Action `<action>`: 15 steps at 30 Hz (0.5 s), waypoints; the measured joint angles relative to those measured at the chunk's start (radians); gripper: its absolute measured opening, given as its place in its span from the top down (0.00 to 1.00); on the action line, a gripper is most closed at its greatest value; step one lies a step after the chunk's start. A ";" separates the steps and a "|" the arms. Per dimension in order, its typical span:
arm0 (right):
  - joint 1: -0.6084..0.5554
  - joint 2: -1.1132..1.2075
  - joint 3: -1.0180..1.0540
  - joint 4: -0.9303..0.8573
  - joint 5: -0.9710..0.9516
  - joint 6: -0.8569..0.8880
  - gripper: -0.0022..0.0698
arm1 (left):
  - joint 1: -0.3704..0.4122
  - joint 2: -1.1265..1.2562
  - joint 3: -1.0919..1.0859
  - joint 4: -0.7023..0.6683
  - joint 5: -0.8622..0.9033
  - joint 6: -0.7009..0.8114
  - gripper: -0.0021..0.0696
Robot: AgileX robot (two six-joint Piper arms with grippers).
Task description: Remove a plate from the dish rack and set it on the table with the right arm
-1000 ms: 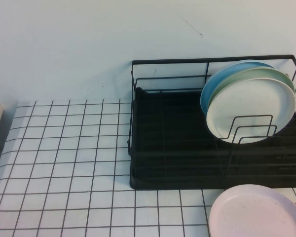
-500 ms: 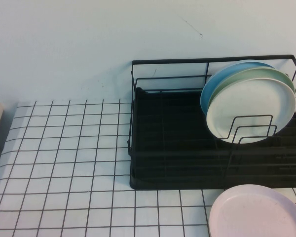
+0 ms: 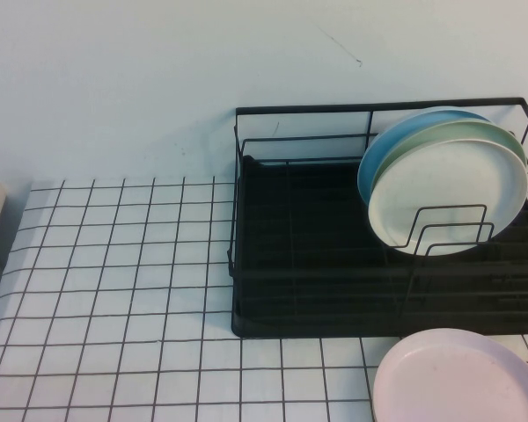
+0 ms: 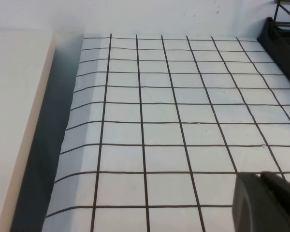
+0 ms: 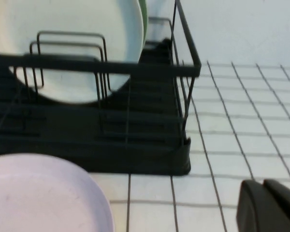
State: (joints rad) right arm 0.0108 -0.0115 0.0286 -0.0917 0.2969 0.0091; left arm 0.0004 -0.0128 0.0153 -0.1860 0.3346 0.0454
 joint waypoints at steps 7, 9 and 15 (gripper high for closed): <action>0.000 0.000 0.002 -0.054 -0.421 -0.068 0.97 | 0.000 0.000 0.000 0.000 0.000 -0.002 0.98; 0.000 0.000 0.002 -0.067 -0.552 -0.135 0.97 | 0.000 0.000 0.000 0.000 0.000 -0.002 0.98; 0.000 0.000 0.002 -0.054 -0.948 -0.044 0.97 | 0.000 0.000 0.000 0.000 0.000 -0.002 0.98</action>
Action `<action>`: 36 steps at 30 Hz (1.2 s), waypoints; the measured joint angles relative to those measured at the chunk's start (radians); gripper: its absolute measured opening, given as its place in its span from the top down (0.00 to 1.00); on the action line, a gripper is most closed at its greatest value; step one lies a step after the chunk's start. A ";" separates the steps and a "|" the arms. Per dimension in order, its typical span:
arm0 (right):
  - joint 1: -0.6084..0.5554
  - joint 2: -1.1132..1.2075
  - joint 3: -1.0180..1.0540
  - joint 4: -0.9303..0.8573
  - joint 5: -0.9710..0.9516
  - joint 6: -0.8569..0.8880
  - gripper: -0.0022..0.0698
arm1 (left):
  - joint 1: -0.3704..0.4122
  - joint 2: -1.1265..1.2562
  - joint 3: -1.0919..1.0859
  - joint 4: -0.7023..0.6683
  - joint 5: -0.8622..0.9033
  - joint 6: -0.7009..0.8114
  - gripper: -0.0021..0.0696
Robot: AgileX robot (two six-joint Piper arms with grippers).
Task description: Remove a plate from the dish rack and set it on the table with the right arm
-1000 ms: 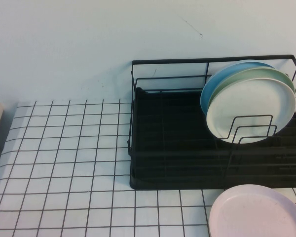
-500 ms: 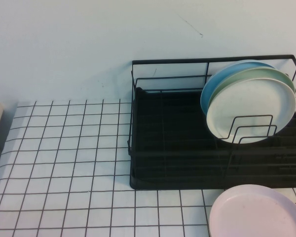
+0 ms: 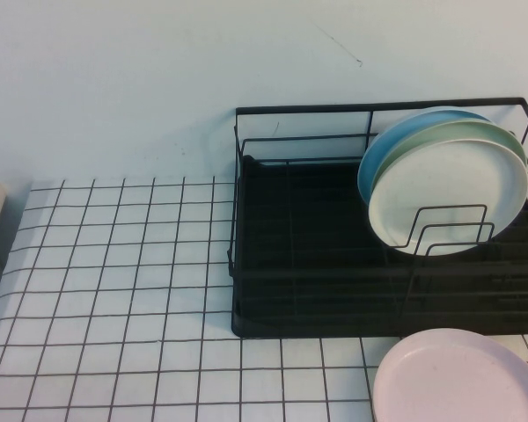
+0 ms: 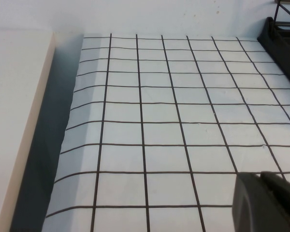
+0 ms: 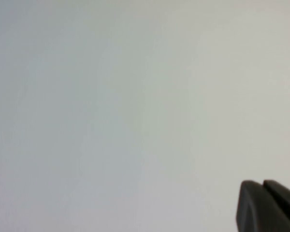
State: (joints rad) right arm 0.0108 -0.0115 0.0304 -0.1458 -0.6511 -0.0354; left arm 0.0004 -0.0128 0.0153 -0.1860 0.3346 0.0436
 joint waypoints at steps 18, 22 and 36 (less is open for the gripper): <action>0.000 0.089 -0.364 0.051 0.995 -0.098 0.97 | 0.000 0.000 0.000 0.000 0.000 0.000 0.98; 0.000 0.259 -0.488 0.162 1.205 -0.331 0.97 | 0.000 0.000 0.000 0.000 0.000 -0.004 0.98; 0.002 0.957 -0.765 0.690 1.393 -1.336 0.90 | 0.000 0.000 0.000 0.000 0.000 -0.004 0.98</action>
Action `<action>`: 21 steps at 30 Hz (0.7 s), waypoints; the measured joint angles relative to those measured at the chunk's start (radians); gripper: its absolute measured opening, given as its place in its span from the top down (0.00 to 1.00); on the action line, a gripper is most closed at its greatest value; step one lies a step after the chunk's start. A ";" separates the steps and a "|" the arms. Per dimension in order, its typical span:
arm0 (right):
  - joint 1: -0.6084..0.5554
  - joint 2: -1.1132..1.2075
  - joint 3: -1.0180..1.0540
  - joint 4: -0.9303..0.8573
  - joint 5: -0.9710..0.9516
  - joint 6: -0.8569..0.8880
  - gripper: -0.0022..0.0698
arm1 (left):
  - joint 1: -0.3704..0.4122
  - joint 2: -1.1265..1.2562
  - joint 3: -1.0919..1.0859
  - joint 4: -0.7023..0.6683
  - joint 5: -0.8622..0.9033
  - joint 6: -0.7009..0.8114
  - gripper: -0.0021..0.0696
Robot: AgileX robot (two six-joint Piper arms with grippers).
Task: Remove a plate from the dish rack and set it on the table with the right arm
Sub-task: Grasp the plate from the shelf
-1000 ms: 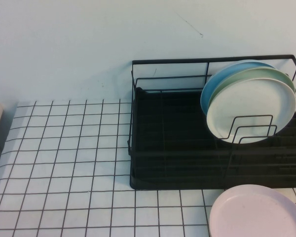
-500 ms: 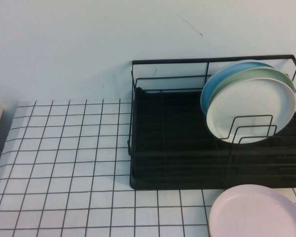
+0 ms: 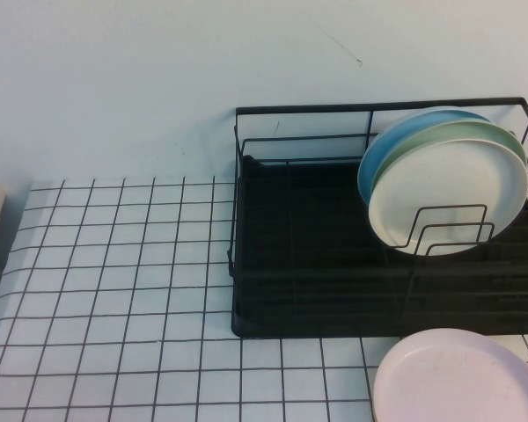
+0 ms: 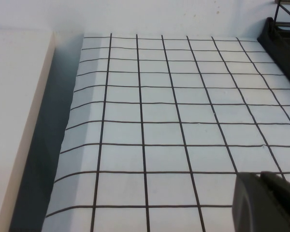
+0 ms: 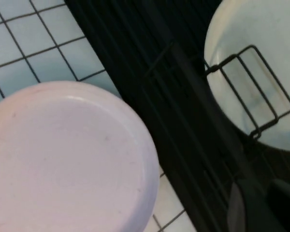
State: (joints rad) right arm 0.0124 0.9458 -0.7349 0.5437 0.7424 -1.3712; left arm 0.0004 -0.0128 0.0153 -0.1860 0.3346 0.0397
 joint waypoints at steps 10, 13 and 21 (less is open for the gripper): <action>0.002 0.337 -0.236 0.129 -0.166 -0.307 0.40 | 0.000 0.000 0.000 0.000 0.000 0.000 0.98; 0.002 0.430 -0.302 0.149 -0.179 -0.360 0.40 | 0.000 0.000 0.000 0.000 0.000 0.000 0.98; 0.005 0.661 -0.454 0.186 -0.207 -0.409 0.44 | 0.000 0.000 0.000 0.000 0.000 0.000 0.98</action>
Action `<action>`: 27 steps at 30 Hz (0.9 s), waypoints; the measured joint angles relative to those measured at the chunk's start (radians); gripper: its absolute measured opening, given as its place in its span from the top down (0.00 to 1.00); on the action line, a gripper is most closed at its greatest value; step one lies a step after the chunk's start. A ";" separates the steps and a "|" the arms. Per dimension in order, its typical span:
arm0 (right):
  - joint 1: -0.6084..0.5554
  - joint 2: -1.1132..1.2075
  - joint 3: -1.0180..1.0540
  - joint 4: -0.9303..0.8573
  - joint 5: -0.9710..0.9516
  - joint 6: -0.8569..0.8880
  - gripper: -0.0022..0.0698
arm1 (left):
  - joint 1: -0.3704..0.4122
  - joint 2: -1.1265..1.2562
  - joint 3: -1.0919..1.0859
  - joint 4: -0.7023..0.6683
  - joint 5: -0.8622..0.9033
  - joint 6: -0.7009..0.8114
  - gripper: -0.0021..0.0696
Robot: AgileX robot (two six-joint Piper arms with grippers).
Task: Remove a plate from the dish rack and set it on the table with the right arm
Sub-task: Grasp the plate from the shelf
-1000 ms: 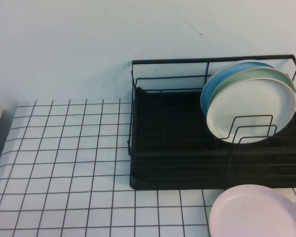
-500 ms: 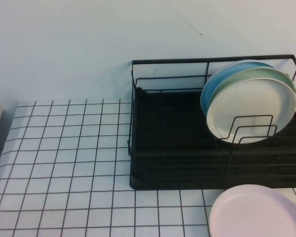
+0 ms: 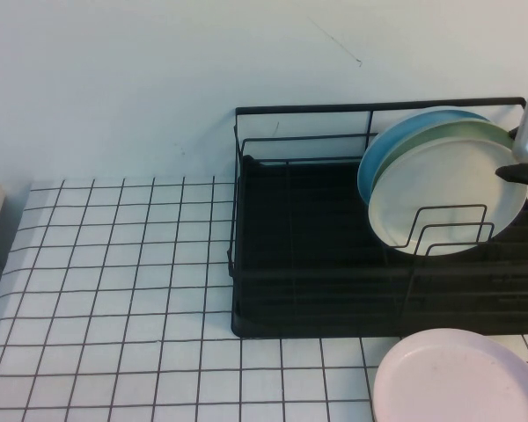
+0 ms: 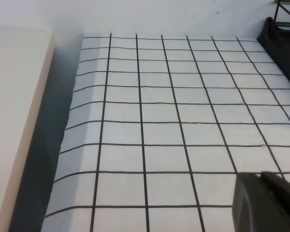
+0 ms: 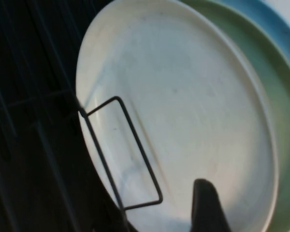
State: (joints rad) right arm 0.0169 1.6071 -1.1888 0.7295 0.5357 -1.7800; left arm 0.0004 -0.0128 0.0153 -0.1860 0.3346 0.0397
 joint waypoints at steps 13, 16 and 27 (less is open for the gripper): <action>0.000 0.173 -0.086 0.108 -0.018 -0.061 0.52 | 0.000 0.000 0.000 0.000 0.000 0.004 0.98; 0.000 0.182 -0.086 0.121 -0.020 -0.066 0.71 | 0.000 0.000 0.000 0.000 0.000 0.004 0.98; 0.000 0.127 -0.086 0.128 0.009 -0.088 0.82 | 0.000 0.000 0.000 0.000 0.000 0.004 0.98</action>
State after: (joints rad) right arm 0.0169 1.7342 -1.2745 0.8577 0.5451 -1.8677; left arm 0.0004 -0.0128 0.0153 -0.1860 0.3346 0.0435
